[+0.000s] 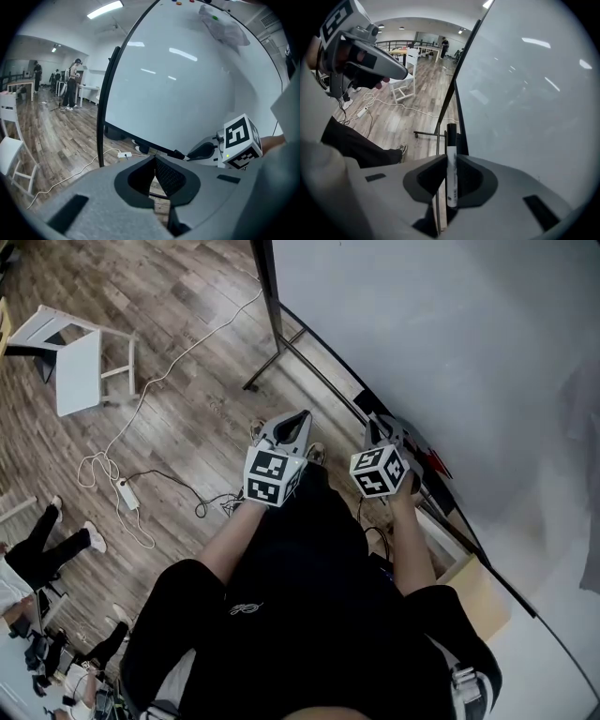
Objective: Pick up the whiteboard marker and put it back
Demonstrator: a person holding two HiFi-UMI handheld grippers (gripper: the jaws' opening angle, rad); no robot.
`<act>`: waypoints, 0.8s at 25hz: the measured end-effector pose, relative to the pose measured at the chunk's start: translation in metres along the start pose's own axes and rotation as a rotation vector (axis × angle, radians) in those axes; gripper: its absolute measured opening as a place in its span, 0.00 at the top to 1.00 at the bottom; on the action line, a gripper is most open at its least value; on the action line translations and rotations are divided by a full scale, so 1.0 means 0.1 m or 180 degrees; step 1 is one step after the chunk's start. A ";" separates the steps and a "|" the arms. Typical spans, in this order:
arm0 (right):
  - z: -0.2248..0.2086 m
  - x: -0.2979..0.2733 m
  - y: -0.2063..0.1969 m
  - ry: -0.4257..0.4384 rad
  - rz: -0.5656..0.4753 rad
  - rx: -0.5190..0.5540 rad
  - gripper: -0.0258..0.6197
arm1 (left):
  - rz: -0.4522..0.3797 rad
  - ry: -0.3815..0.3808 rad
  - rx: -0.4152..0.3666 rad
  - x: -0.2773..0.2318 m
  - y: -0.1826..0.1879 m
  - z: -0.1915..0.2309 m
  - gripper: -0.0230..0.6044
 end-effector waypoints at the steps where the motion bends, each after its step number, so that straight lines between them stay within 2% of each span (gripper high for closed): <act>1: -0.01 -0.01 0.01 0.0006 0.0018 0.0007 0.87 | 0.0005 -0.0008 -0.0002 -0.02 0.01 0.02 0.95; 10: -0.03 -0.08 0.03 -0.0004 0.0182 0.0236 0.87 | 0.0029 0.0000 0.0029 -0.06 0.03 0.00 0.95; 20: -0.05 -0.14 0.09 0.0083 0.0134 0.0087 0.87 | 0.0043 0.0059 0.0066 -0.02 0.01 0.07 0.95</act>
Point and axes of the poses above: the fingertips, and each gripper's own axes: x backward along the fingers, z to its left, y out of its top, the point moved 10 cm from there along x, backward along the fingers, and after that the axes turned 13 degrees about y, right-handed, at the moved point
